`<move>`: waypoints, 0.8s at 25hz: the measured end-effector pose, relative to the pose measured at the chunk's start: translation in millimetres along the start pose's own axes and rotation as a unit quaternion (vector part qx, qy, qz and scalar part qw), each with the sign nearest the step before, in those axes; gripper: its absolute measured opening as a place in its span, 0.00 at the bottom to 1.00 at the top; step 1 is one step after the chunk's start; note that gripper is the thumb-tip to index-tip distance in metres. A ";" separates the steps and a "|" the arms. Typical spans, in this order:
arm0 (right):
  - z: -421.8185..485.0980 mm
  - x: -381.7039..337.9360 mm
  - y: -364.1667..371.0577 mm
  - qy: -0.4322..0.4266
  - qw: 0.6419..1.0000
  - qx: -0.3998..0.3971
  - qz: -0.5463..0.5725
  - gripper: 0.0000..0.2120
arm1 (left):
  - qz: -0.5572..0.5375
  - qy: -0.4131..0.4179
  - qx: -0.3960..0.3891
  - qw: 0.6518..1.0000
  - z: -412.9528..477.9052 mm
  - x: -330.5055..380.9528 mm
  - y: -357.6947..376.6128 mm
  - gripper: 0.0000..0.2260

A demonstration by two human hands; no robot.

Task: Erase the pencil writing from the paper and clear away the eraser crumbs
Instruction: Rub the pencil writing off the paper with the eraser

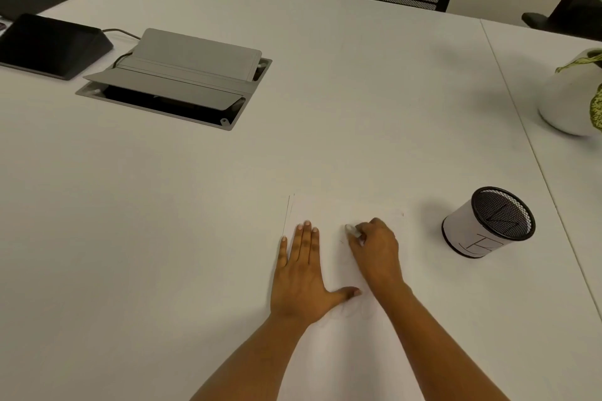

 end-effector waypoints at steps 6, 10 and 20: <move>-34.8 -5.4 15.9 -0.043 0.998 -0.045 -0.007 0.11 | 0.011 0.009 0.009 1.000 0.8 1.0 -0.6 0.50; -42.9 -2.0 12.8 -0.063 0.996 -0.059 -0.011 0.12 | -0.002 0.007 0.009 1.000 0.9 0.9 0.1 0.51; -56.1 1.9 13.7 -0.050 0.996 -0.070 -0.006 0.08 | -0.002 0.011 0.010 1.000 1.1 1.4 1.5 0.49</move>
Point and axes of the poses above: each hand's wrist, its own z-axis towards the middle knuckle, its own y-axis out of the palm, x = y × z, the point moved 10 cm from there along z, towards the middle knuckle, and after that the axes turned 6 degrees about z, right-handed, at the moved point
